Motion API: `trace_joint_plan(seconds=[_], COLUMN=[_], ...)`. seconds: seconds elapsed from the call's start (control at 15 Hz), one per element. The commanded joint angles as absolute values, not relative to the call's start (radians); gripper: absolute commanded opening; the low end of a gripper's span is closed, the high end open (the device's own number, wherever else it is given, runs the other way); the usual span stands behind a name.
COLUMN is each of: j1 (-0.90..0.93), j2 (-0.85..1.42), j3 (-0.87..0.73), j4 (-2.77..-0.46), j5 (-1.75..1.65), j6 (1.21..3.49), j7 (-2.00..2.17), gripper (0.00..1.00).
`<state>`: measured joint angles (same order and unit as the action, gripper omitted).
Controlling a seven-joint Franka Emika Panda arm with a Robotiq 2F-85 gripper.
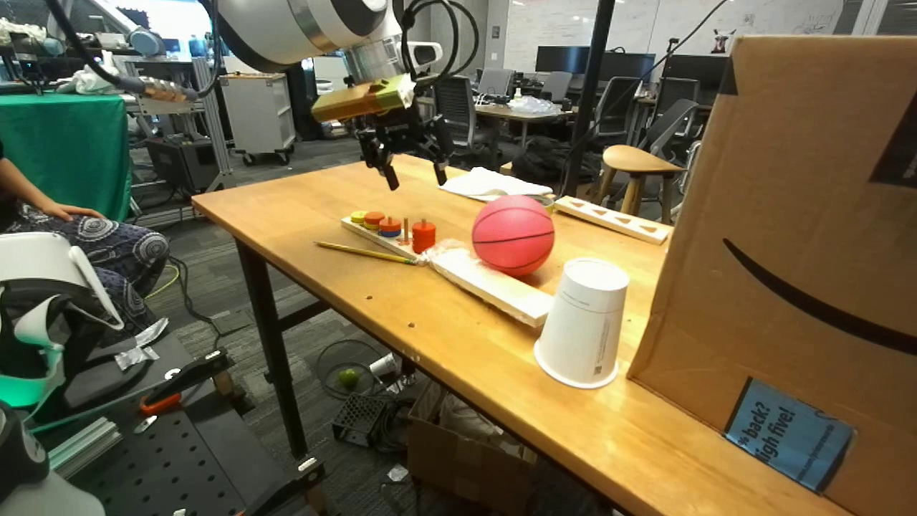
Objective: Move the ball
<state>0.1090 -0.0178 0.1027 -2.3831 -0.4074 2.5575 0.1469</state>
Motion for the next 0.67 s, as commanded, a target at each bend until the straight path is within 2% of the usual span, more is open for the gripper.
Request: trace_joint_plan(seconds=[0.0,0.27,0.6], j1=[0.135,0.138,0.136], j2=[-0.024,-0.018,-0.021], j3=[0.130,0.138,0.135], j4=[-2.398,-2.384,-2.375], j5=[-0.243,-0.197,-0.151], j6=[2.485,2.393,2.441], j7=[0.026,-0.006,-0.085], gripper=[1.00,1.00,1.00])
